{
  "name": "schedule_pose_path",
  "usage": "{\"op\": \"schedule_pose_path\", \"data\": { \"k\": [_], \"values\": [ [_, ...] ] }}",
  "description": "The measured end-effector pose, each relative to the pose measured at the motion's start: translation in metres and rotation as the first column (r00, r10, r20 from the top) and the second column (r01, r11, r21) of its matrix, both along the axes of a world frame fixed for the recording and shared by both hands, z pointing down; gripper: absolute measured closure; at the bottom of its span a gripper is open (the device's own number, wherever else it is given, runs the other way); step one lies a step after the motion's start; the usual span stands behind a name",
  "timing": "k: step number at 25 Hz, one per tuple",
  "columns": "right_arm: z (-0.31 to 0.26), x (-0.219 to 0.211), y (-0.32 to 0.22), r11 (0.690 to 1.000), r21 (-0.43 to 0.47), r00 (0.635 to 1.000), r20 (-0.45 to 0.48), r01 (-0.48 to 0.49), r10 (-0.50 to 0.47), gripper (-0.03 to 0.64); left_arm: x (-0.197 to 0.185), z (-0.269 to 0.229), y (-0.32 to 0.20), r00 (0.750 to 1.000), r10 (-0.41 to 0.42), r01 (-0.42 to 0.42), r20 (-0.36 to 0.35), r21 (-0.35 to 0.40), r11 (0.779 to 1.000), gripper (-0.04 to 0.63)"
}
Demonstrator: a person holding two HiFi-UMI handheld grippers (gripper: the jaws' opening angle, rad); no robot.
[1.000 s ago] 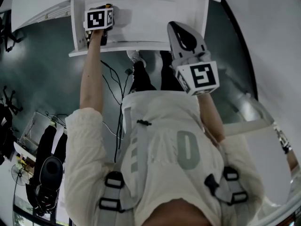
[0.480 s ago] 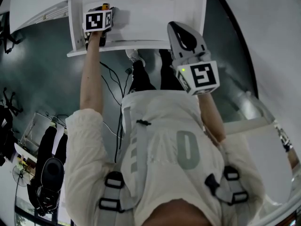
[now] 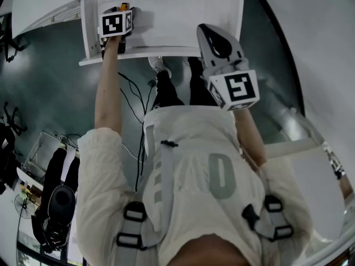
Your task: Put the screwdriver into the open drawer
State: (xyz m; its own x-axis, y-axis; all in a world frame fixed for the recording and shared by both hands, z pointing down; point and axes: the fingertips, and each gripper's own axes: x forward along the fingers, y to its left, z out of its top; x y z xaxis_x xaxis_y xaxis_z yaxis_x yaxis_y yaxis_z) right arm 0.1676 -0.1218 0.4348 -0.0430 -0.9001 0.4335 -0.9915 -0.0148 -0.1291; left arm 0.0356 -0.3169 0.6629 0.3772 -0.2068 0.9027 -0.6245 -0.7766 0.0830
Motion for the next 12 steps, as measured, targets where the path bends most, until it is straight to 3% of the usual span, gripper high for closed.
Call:
{"op": "schedule_pose_path", "data": {
  "k": [12],
  "values": [
    [-0.006,-0.003,-0.002,1.0,0.024,1.0,-0.005,0.009,-0.009,0.612,-0.001,-0.025,-0.016,0.997,-0.054,0.057,-0.052,0.069,0.996,0.331]
  ]
}}
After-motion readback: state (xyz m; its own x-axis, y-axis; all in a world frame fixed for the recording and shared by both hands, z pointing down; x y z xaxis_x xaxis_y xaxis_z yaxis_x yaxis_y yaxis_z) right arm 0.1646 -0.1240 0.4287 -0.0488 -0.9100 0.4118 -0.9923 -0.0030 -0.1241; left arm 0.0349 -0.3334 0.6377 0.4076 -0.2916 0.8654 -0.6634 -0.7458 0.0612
